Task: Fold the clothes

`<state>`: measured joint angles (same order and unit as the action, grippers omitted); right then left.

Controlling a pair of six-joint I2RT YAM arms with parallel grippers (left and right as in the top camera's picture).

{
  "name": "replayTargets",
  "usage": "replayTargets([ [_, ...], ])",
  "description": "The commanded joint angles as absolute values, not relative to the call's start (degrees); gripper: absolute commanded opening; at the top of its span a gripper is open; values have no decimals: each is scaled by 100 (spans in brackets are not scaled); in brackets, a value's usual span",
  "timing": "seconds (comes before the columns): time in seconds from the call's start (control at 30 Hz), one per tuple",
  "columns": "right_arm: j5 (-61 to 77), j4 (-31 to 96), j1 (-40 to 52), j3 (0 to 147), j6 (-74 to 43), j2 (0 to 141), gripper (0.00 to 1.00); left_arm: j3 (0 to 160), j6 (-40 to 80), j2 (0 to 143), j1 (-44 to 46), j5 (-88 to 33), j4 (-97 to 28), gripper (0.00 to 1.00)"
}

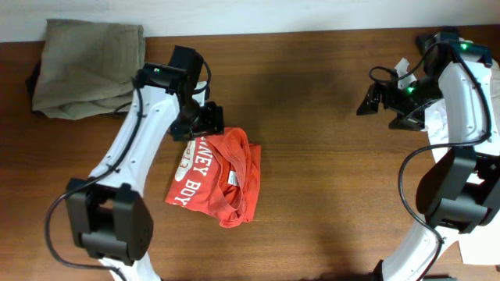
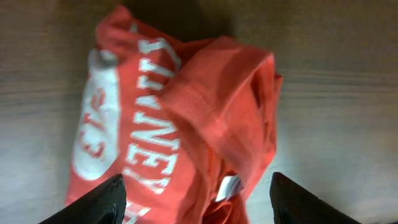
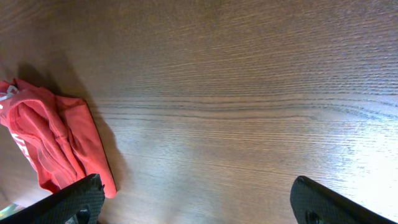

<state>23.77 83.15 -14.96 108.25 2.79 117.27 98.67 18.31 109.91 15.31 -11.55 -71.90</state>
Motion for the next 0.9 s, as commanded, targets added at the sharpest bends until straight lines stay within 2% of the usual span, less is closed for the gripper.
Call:
replayTargets([
  [0.0, 2327, 8313, -1503, 10919, 248, 11646, 99, 9754, 1970, 11609, 1638, -1914, -7067, 73],
  [0.6, 2327, 8313, -1503, 10919, 248, 11646, 99, 9754, 2335, 12184, 1715, -2189, -6322, 69],
  [0.63, 2327, 8313, -1503, 10919, 248, 11646, 99, 9754, 2335, 12184, 1715, -2189, -6294, 64],
  [0.67, 2327, 8313, -1503, 10919, 248, 11646, 99, 9754, 2338, 12184, 1723, -2285, -6215, 52],
  [0.7, 2327, 8313, -1503, 10919, 248, 11646, 99, 9754, 2362, 12186, 1737, -2379, -6147, 45],
  [0.77, 2327, 8313, -1503, 10919, 248, 11646, 99, 9754, 2383, 12189, 1879, -2445, -6018, 15],
  [0.8, 2327, 8313, -1503, 10919, 248, 11646, 99, 9754, 2383, 12189, 1959, -2447, -6001, 5],
  [0.83, 2327, 8313, -1503, 10919, 248, 11646, 99, 9754, 2423, 12189, 2119, -2469, -5951, 1],
  [0.87, 2327, 8313, -1503, 10919, 248, 11646, 99, 9754, 2471, 12189, 2263, -2467, -5881, 1],
])
